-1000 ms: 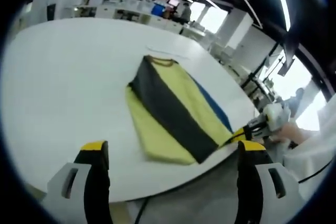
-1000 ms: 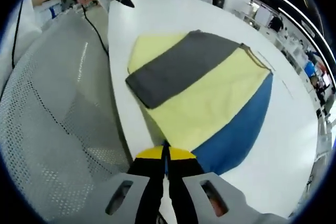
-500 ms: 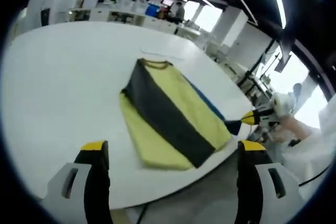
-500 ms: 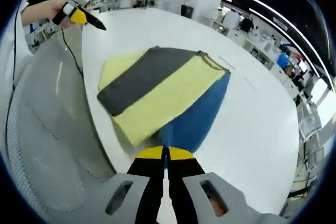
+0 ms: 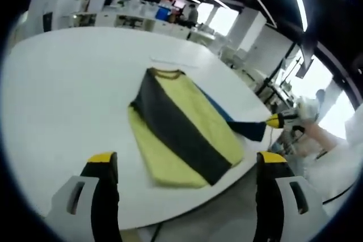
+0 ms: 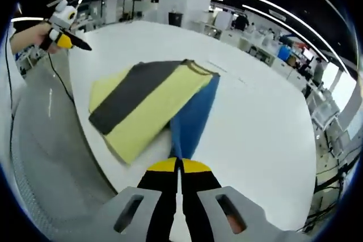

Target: Fold the garment on the visible template until the final outline fits inside the template.

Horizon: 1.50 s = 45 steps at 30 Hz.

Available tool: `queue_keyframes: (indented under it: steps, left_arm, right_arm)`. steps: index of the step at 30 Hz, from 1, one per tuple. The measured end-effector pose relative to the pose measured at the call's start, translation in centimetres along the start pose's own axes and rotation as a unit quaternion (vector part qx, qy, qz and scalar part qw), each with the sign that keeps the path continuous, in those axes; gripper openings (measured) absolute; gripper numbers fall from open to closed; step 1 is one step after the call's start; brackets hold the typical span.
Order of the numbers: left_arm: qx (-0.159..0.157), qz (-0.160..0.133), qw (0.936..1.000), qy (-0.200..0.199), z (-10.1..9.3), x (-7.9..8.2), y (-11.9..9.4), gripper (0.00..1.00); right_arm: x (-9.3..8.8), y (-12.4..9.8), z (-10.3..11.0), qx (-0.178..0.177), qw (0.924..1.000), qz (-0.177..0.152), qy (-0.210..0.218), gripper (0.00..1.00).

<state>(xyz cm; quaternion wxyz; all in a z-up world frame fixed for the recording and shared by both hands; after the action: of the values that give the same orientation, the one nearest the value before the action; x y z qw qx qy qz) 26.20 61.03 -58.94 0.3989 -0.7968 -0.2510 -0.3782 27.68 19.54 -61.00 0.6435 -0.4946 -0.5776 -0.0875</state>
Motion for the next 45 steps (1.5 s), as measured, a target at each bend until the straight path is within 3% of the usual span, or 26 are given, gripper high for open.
queue_keyframes:
  steps: [12,15,33,45]
  left_arm:
    - [0.011,-0.003,0.9999,-0.008,0.0,-0.7,-0.9,0.98]
    - [0.012,-0.004,0.9999,-0.008,-0.1,-0.8,-1.0,0.98]
    - [0.028,-0.003,0.9995,-0.013,-0.5,-1.7,-1.6,0.98]
    - [0.037,-0.005,0.9992,-0.018,-0.7,-2.0,-1.8,0.98]
  right_arm:
    - [-1.2,-2.0,-4.4,-0.062,0.9948,-0.030,0.074,0.02]
    - [-1.9,-2.2,-5.2,-0.077,0.9953,-0.012,0.058,0.02]
    - [-5.8,-2.0,-9.3,-0.129,0.9875,0.030,0.085,0.02]
    - [-8.4,-1.6,-11.0,-0.127,0.9858,0.073,0.081,0.02]
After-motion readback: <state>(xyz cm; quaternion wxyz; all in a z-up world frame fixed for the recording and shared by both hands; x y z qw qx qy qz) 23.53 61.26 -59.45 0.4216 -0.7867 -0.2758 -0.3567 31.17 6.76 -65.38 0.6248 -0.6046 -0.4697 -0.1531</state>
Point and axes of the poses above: the point that each gripper's makers call its tool centre point, and the gripper's own axes: y roughly forward along the fingers, z roughly to its left, x roughly out of its top, the point moved 7 cm from there along -y, roughly backward along the fingers, and after that the axes turned 10 degrees about -z, right-handed, at the moved point
